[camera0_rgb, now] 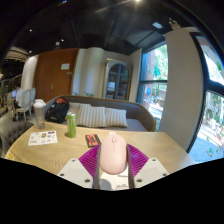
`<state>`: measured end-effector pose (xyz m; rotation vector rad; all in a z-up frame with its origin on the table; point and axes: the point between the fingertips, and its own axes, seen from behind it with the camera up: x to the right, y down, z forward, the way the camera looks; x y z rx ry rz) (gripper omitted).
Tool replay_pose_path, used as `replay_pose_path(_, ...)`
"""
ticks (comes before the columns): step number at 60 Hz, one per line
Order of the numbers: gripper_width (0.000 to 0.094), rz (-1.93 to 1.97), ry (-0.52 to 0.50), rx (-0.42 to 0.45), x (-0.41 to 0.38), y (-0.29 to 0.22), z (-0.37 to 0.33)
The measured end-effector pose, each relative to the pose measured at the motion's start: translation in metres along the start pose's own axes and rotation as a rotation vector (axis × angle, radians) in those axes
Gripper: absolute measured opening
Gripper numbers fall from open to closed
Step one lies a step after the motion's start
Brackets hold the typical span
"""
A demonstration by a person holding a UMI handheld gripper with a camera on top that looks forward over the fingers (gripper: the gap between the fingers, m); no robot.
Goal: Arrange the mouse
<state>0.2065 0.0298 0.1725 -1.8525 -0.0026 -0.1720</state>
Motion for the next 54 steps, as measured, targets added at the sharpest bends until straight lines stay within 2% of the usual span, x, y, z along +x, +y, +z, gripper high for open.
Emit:
replay_pose_path(5, 0.0402, 0.041, 0.025, -0.133, 0.032, 0.078, 0.034)
replay_pose_path(10, 0.0402, 0.061, 0.000, -0.255, 0.062, 0.120, 0.048)
replay_pose_path(20, 0.0416, 0.070, -0.042, -0.357, 0.060, 0.177, 0.053)
replay_pose_path(22, 0.0444, 0.075, -0.052, -0.381, 0.059, 0.186, 0.051)
replay_pose_path(25, 0.0482, 0.088, -0.057, -0.355, 0.058, 0.183, 0.056)
replay_pose_path(28, 0.0517, 0.106, -0.060, -0.370, 0.059, 0.184, 0.054)
replay_pose_path(29, 0.0592, 0.118, -0.057, -0.373, 0.060, 0.184, 0.053)
replay_pose_path(30, 0.0611, 0.129, -0.052, -0.377, 0.060, 0.184, 0.051)
replay_pose_path(33, 0.0846, 0.143, -0.055, -0.373, 0.059, 0.180, 0.046)
replay_pose_path(34, 0.0861, 0.141, -0.054, -0.365, 0.060, 0.177, 0.042)
replay_pose_path(36, 0.0836, 0.135, -0.059, -0.345, 0.059, 0.171, 0.034)
replay_pose_path(54, 0.0854, 0.149, -0.091, -0.250, 0.041, 0.146, -0.083)
